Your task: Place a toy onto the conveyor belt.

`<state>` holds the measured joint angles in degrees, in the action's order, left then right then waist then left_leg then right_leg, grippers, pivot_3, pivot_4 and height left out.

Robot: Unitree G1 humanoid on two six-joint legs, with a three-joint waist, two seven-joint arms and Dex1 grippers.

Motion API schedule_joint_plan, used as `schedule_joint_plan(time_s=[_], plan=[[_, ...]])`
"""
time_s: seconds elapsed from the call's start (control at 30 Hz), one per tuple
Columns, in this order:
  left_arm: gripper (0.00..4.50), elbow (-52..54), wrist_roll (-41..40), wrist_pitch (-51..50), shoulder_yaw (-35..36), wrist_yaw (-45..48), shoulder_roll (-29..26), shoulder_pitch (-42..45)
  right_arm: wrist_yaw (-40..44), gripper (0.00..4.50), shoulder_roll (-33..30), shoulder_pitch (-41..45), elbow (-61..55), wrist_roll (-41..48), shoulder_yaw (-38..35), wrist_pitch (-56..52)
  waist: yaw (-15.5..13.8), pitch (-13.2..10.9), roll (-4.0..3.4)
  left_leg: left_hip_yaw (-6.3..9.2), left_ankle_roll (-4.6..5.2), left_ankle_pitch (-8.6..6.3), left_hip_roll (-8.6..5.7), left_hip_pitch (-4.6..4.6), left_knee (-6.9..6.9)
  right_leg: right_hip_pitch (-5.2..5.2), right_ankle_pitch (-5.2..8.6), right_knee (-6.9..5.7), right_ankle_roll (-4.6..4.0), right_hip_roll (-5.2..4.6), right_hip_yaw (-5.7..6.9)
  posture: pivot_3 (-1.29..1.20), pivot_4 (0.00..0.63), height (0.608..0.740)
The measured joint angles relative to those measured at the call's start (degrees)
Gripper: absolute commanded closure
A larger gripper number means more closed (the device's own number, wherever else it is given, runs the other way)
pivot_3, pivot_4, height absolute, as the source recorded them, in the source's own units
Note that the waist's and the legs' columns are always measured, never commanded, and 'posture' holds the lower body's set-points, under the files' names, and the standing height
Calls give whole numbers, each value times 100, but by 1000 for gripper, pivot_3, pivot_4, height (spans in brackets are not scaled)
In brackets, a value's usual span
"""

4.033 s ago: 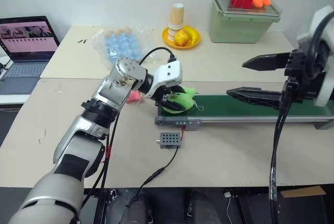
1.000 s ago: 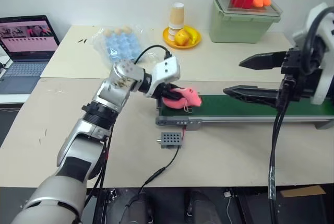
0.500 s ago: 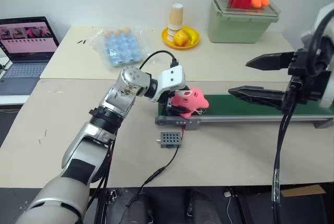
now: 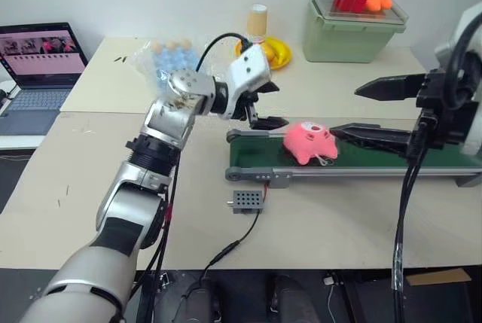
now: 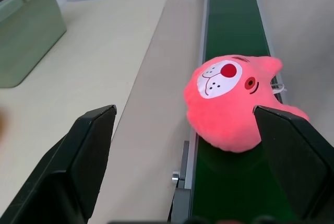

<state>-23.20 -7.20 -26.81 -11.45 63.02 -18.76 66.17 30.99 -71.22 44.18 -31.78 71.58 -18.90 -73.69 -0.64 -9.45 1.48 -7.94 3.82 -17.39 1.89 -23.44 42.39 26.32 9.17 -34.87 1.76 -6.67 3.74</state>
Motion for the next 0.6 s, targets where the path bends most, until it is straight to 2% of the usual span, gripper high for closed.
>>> schedule_joint_plan(time_s=[0.1,0.27,0.43,0.6], plan=[[12,137,-115,-279,52,45,-192,30,64,0,-1,0,25,-35,37,54,2,0,0,0,0,0,0,-1,0,0,0,-1,0,0,0,0,150,734],[12,763,-433,-705,186,441,-812,-93,243,0,-27,-78,35,-186,103,136,14,1,-1,-1,-5,3,1,1,-7,0,0,-4,0,3,0,0,150,734],[12,1067,-722,-673,482,809,-1515,-707,511,0,-29,-541,65,-691,380,435,22,1,-2,-5,-11,6,1,3,-2,0,1,-4,1,2,-1,0,150,734],[12,1850,-882,-655,808,723,-1945,-1487,670,0,179,-763,218,-1209,606,827,3,1,-2,-4,-13,7,-1,8,-2,-4,1,-3,2,2,0,0,150,734]])
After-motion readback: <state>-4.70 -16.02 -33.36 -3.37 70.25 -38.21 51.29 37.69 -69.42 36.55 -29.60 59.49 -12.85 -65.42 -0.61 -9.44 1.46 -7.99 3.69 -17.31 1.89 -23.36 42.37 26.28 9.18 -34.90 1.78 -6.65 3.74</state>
